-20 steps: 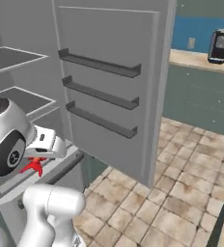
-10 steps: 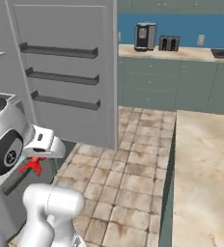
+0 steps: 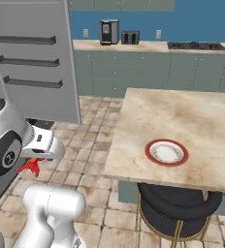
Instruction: Take the fish from the fridge and place it on the digital scale on the counter by the fridge. Wait a few seconds for a reading, then move it to the plate on the dining counter.
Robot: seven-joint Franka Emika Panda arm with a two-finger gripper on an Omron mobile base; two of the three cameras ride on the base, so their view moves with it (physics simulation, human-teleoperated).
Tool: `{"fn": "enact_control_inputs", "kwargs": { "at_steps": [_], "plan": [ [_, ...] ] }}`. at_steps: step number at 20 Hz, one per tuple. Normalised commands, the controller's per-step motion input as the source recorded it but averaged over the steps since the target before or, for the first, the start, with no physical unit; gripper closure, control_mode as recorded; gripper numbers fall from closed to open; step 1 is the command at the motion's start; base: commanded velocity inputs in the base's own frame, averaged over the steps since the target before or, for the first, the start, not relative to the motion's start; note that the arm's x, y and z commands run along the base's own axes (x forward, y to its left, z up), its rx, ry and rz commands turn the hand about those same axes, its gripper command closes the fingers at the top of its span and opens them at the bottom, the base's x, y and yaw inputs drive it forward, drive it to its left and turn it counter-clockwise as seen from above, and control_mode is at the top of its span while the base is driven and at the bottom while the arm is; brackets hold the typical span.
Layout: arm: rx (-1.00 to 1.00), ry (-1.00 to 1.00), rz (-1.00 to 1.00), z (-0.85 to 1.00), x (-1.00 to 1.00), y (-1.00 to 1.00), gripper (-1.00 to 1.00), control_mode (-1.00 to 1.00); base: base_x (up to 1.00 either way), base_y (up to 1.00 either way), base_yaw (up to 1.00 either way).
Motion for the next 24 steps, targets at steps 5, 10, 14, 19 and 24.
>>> {"fn": "enact_control_inputs", "kwargs": {
  "at_steps": [5, 10, 14, 19, 24],
  "plan": [
    [0.0, 0.0, 0.0, 0.0, 0.0, 0.0, 1.0, 1.0, -0.11, -1.0, -0.24],
    [0.0, 0.0, 0.0, 0.0, 0.0, 0.0, 1.0, 1.0, -0.07, -0.97, -0.3],
    [0.0, 0.0, 0.0, 0.0, 0.0, 0.0, 1.0, 1.0, -0.24, -1.0, -0.27],
    [0.0, 0.0, 0.0, 0.0, 0.0, 0.0, 1.0, 1.0, -0.04, -1.0, -0.23],
    [0.0, 0.0, 0.0, 0.0, 0.0, 0.0, 1.0, 1.0, 0.16, -1.0, -0.08]
  ]
}}
